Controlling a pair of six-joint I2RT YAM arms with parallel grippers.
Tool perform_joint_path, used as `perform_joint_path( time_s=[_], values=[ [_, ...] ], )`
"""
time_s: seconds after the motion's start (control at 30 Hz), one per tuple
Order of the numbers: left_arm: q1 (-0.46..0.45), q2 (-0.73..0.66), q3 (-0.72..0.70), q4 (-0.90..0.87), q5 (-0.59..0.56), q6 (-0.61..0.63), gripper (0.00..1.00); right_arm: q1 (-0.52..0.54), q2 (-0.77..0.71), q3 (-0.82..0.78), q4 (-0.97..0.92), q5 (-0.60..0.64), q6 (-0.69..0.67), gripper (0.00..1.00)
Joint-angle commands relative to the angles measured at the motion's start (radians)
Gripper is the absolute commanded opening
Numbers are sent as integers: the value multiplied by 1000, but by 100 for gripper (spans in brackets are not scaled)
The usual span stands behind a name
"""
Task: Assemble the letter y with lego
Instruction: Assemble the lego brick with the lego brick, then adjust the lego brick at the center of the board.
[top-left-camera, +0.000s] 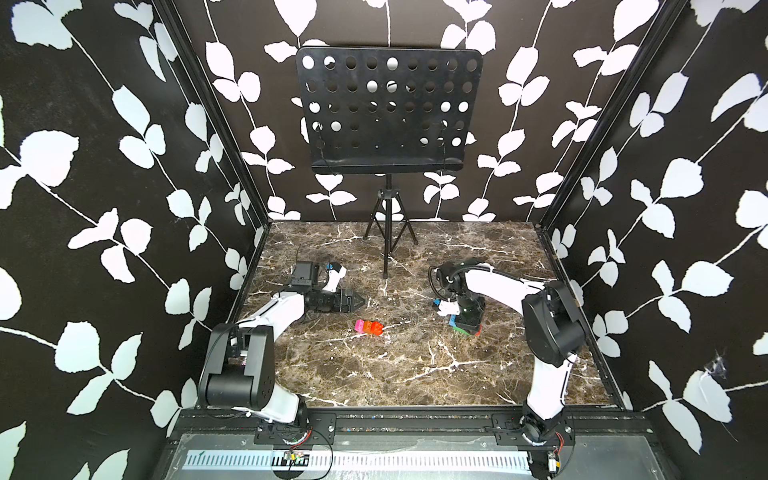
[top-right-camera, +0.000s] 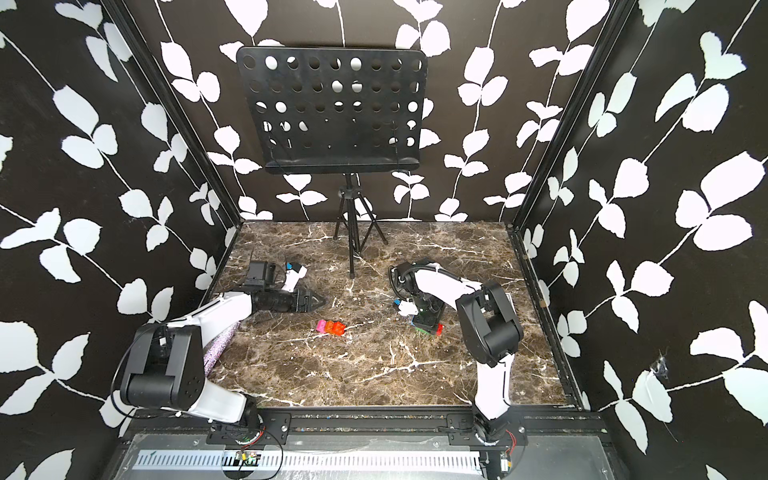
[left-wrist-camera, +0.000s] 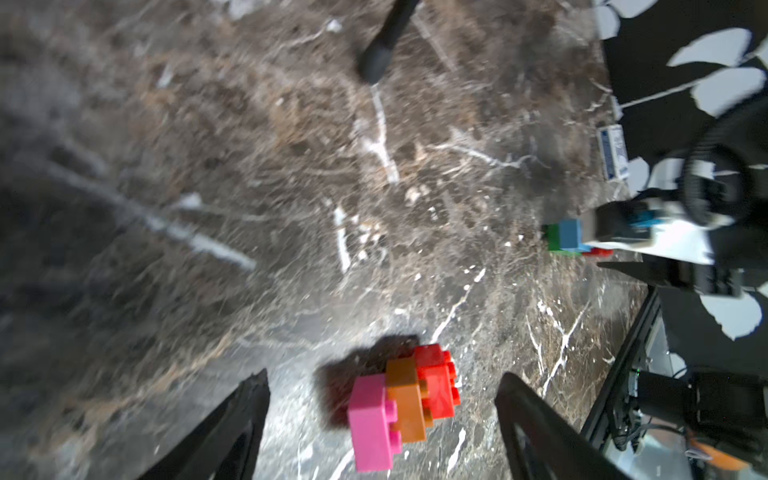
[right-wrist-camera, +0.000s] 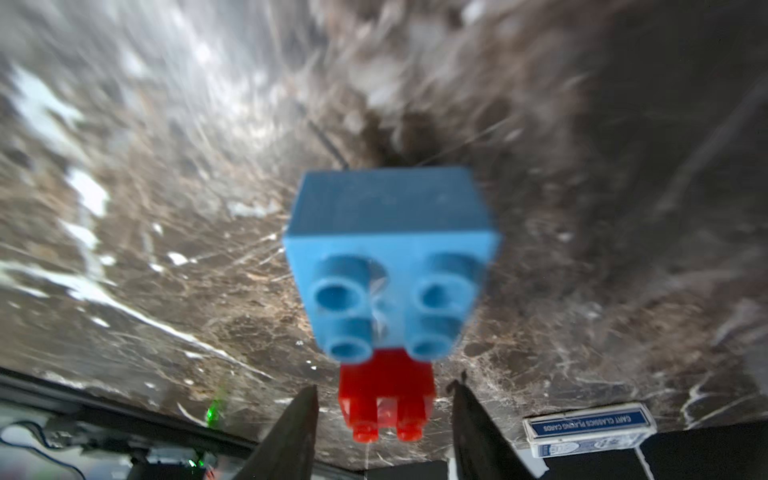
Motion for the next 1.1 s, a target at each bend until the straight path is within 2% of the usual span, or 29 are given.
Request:
perform_joint_path(
  time_s=[0.0, 0.1, 0.23, 0.43, 0.57, 0.83, 0.97, 1.07],
  values=[
    [1, 5, -4, -138, -22, -101, 87, -2, -99, 19, 43, -37, 53, 56],
    [-4, 4, -38, -128, 32, -180, 87, -7, -153, 24, 67, -52, 117, 57],
    [-32, -2, -100, -61, 78, -273, 86, -7, -225, 21, 137, -110, 280, 58],
    [-109, 2, -161, 60, 81, -322, 86, -6, -326, -40, 323, -210, 613, 60],
    [-166, 40, -126, 105, 37, -296, 86, -6, -421, -176, 498, -270, 770, 59],
    [-323, 148, -58, 179, 65, -322, 85, -5, -590, -346, 618, -286, 948, 58],
    [-401, 195, -1, 188, 80, -322, 86, -5, -617, -396, 652, -306, 1019, 57],
    [-413, 206, 34, 164, 79, -316, 87, 0, -606, -413, 696, -335, 1077, 56]
  ],
)
